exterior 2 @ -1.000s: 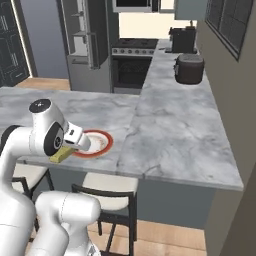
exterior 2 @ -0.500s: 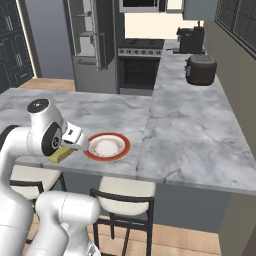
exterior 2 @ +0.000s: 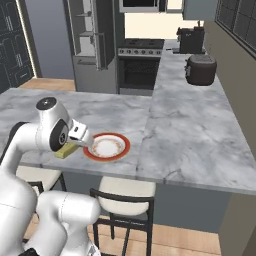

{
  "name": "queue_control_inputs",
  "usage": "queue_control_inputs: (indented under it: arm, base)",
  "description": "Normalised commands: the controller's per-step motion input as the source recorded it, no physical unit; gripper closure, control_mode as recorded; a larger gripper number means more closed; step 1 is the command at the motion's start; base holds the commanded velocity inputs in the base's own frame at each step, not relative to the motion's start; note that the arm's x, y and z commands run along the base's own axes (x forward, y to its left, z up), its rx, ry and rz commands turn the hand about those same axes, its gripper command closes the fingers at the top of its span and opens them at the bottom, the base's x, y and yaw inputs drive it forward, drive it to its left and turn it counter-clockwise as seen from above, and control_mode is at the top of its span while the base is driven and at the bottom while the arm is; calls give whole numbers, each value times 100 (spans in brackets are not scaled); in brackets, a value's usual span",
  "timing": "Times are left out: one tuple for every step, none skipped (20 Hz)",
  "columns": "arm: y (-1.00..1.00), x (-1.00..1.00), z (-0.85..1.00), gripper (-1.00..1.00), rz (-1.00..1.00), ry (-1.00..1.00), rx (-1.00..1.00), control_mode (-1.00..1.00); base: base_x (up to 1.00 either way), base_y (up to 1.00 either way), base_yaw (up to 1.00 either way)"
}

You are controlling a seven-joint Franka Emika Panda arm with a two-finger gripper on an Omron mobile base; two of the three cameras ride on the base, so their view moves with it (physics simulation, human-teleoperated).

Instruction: Retrieve the butter from the fridge and place it on a plate on the dining table. Then retrieve the butter knife by the fridge and place it near the plate.

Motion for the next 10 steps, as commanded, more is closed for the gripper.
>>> queue_control_inputs:
  arm:
    - [-1, 53, 0, 100, 0, 0, 0, -100]
    - [-4, 67, 0, 100, 0, 0, 0, -100]
    - [-21, 79, -6, 100, 0, 0, 0, -100]
    - [-28, 86, -10, 100, 0, 0, 0, -100]
    - [-42, 94, -16, 100, 0, 0, 0, -100]
    - [-38, 78, -19, 100, 0, 0, 0, -100]
    - [-31, 52, -22, 100, 0, 0, 0, -100]
    - [-31, 56, -22, 100, -1, 0, 0, -100]
    - [-41, 63, -29, 100, -3, 0, 0, -100]
    - [-49, 76, -31, 100, -5, 0, 0, -100]
  base:
    - [0, 0, 0]
    - [0, 0, 0]
    - [0, 0, 0]
    - [0, 0, 0]
    - [0, 0, 0]
    - [0, 0, 0]
    - [0, 0, 0]
    - [0, 0, 0]
    - [0, 0, 0]
    - [0, 0, 0]
